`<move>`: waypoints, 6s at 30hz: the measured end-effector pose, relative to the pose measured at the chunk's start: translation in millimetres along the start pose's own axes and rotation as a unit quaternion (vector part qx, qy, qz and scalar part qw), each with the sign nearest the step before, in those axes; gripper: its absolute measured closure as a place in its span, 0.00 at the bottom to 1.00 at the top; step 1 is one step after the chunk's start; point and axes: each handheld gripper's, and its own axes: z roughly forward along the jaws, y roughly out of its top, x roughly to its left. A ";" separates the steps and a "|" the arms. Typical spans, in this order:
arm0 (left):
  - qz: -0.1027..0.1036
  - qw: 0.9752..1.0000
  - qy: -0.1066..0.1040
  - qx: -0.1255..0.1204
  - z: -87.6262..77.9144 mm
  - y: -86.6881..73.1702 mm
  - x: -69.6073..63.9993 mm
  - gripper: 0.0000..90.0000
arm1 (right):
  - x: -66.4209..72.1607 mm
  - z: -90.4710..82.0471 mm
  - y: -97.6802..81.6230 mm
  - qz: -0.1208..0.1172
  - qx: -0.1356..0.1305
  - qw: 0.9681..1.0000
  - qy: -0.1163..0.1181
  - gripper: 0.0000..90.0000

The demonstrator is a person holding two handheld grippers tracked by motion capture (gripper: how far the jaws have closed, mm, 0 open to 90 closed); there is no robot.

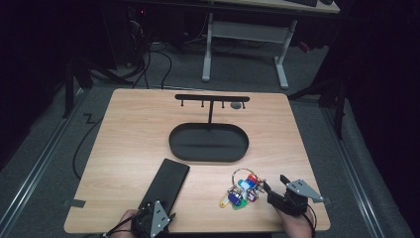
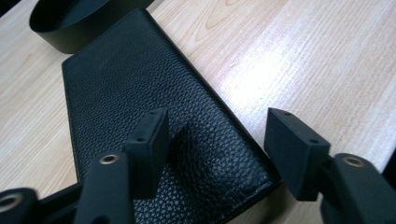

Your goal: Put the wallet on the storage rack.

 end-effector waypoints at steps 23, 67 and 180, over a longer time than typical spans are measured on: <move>0.002 0.999 0.026 -0.024 -9.8 -9.3 13.9 0.88 | -2.6 -1.7 -0.4 0.013 -0.006 1.000 0.005 0.34; -0.221 0.963 0.003 -0.151 -63.4 -34.4 93.9 0.92 | -4.0 0.1 -1.2 0.020 -0.004 1.000 0.007 0.34; -0.131 0.980 0.016 0.147 -39.6 11.6 140.5 0.46 | -4.5 3.8 -0.5 0.018 0.000 0.999 0.043 0.35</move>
